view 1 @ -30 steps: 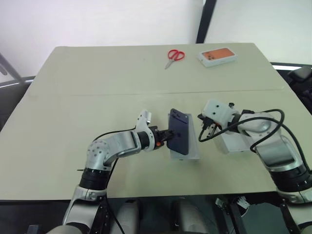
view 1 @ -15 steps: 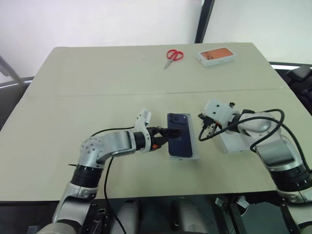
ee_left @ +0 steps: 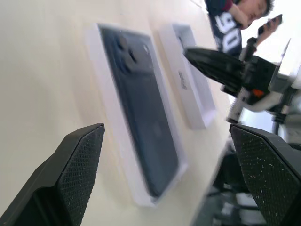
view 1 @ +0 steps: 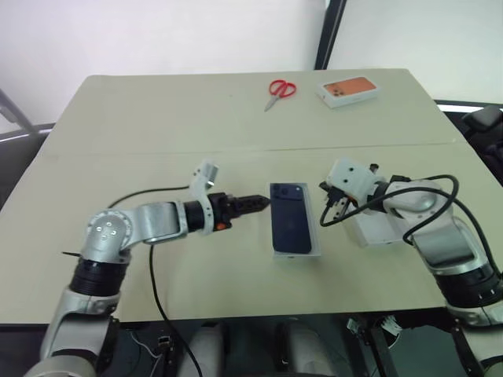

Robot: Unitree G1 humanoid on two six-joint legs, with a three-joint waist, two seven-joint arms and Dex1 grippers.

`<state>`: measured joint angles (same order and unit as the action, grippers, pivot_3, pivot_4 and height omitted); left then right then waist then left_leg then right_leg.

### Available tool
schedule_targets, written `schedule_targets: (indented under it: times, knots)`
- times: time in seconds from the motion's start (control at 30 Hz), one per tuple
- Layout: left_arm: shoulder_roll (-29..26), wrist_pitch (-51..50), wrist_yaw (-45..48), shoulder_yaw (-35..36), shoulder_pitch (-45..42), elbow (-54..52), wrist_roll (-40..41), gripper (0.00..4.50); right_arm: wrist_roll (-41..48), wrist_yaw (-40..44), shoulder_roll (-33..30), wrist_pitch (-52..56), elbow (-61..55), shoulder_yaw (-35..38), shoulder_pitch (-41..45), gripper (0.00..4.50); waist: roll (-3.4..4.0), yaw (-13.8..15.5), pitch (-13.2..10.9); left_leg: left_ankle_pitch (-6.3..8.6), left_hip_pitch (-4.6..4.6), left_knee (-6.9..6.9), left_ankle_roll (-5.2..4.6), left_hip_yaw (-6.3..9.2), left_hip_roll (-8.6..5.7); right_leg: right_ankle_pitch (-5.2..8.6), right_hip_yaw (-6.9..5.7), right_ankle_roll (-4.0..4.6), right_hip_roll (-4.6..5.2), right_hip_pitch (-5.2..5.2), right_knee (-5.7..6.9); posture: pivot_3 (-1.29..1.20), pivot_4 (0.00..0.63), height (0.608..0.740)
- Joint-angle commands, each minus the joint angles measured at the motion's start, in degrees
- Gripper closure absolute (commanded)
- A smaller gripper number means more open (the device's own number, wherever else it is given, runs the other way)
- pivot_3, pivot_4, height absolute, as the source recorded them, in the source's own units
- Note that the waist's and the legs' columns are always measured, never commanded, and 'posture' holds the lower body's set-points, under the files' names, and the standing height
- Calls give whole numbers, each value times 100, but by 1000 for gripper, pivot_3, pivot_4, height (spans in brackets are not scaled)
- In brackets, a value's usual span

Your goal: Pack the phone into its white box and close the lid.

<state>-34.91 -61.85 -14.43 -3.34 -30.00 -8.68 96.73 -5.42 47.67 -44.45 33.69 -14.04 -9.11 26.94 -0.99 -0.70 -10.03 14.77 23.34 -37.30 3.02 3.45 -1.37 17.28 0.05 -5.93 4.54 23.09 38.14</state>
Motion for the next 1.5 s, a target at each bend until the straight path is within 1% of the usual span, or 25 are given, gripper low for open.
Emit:
schedule_targets:
  times: [0.03,0.07,0.1,0.17,0.23,0.3,0.37,0.47,0.57,0.6,0.7,0.8,0.93,1.3,1.4,1.5]
  knots:
    - [-374,55,965,-246,-29,-402,-1460,543,36,70,-161,-187,-138,114,-12,4500,0,4,0,0,0,0,-1,-1,0,0,0,0,0,0,0,0,150,740]
    - [-481,89,1278,-384,32,-514,-1858,862,118,134,-152,-242,-240,111,-31,4500,0,3,0,1,0,0,-2,-2,0,0,0,0,0,0,-1,0,150,740]
    - [-529,119,1527,-461,85,-586,-2142,1323,180,179,-141,-281,-311,111,-43,4500,0,3,-1,1,1,1,-3,-2,-1,0,0,0,0,-1,-4,0,150,740]
    - [-583,212,1952,-571,160,-728,-2642,2322,273,236,-99,-275,-449,94,-64,4500,1,7,-2,16,1,2,-29,-3,1,0,1,0,1,-1,-5,0,150,740]
    - [-647,664,2450,-720,318,-983,-3415,3441,366,293,-17,-173,-658,-11,-90,4500,2,5,-2,17,2,1,-29,-2,5,0,1,0,1,0,-5,0,150,740]
    - [-748,1110,2949,-900,496,-1131,-4139,4442,474,293,163,6,-927,-172,-87,4500,1,-4,-2,17,2,1,-30,-1,9,0,1,0,1,0,-4,0,150,740]
    - [-858,1509,3431,-1004,664,-1150,-4713,4442,517,271,386,276,-1200,-450,-39,4500,4,-22,-3,17,0,5,-30,-2,11,1,1,1,-3,0,-4,0,150,740]
    - [-937,2012,4104,-1000,905,-1220,-5260,4442,498,224,589,596,-1426,-741,31,4500,6,-8,-4,17,-1,10,-31,-1,17,1,1,2,-5,3,-4,0,150,740]
    - [-1249,3086,5197,-888,1512,-1310,-5884,4442,331,56,884,951,-1561,-1220,203,4500,9,-23,-6,19,2,7,-33,-2,20,1,2,2,3,3,-7,0,150,740]
    - [-1297,3342,5471,-804,1685,-1288,-5990,4442,272,18,924,1006,-1547,-1324,257,4500,10,-10,-6,19,1,8,-33,-5,19,1,5,2,6,4,-7,0,150,740]
    - [-1502,3653,6159,-586,2074,-1219,-6117,4442,76,-70,927,1034,-1433,-1586,391,4500,10,12,-7,23,2,8,-40,0,19,1,0,3,9,2,-7,0,150,740]
    - [-1581,3817,6590,-389,2308,-1224,-6151,4442,-52,-112,929,1054,-1366,-1783,454,4500,11,11,-7,27,3,7,-47,0,17,2,-2,3,12,1,-8,0,150,740]
    - [-1461,3777,6743,-214,2378,-1236,-6149,4442,-267,-147,844,1020,-1272,-1931,478,4500,11,-3,-7,28,3,7,-48,0,19,1,-2,2,11,2,-7,0,150,740]
    - [-1230,3652,6763,-159,2403,-1259,-6315,4442,-231,37,425,1038,-1448,-1718,256,4500,11,-7,-7,29,1,7,-51,0,19,1,-3,1,7,1,-4,0,150,740]
    - [-1160,3630,6762,-172,2381,-1241,-6378,4442,-110,44,447,1085,-1541,-1570,201,4500,11,-7,-7,29,2,7,-51,0,20,1,-3,1,6,2,-4,0,150,740]
    - [-1086,3582,6733,-170,2371,-1272,-6428,4442,175,67,525,1010,-1634,-1190,174,4500,11,-6,-7,29,2,6,-51,0,20,1,-3,1,6,1,-4,0,150,740]
